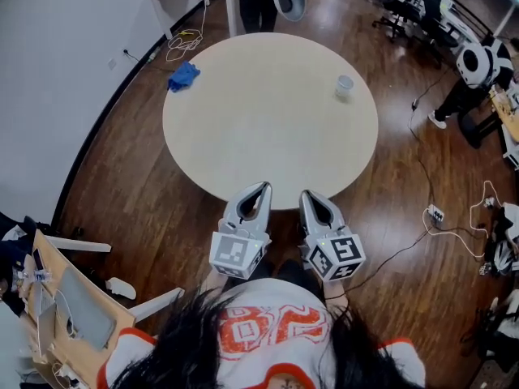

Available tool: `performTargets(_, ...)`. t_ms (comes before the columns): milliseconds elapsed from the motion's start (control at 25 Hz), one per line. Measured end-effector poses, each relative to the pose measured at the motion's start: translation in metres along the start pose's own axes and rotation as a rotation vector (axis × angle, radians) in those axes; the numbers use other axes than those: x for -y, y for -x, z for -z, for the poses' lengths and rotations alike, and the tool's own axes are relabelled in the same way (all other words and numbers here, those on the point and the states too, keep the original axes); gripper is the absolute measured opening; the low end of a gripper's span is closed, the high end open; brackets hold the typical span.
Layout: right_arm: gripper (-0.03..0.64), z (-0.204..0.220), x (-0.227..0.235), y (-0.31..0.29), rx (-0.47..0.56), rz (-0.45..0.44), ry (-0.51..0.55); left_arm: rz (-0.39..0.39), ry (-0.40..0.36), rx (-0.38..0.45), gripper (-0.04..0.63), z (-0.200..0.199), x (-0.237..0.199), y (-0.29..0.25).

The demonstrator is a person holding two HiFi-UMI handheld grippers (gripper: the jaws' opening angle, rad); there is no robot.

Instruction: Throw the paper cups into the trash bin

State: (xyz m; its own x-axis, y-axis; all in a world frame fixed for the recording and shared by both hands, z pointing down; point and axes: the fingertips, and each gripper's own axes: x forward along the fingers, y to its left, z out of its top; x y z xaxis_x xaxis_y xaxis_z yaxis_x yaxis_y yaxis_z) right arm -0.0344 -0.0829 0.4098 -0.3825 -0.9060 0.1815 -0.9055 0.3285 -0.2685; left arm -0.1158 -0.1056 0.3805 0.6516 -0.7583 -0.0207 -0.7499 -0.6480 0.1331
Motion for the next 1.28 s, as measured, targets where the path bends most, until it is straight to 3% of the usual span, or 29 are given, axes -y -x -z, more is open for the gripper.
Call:
performTargets(440,0.002,-0.009,0.027,-0.010,-0.029,0.060,0.009,0.040,0.017,0.003,0.000,-0.002,0.000,-0.028)
performTargets(720,0.002,-0.014,0.050,-0.037,-0.038,0.054,0.015,0.009,0.029,-0.002,0.000,0.000,-0.018,-0.054)
performTargets(1120,0.002,-0.035,0.146,-0.070,-0.060,0.121,0.033,0.002,0.012,-0.026,0.000,0.006,-0.016,-0.122)
performTargets(1280,0.002,-0.040,0.173,-0.086,-0.068,0.127,0.048,-0.006,0.041,-0.040,0.000,0.010,-0.019,-0.147)
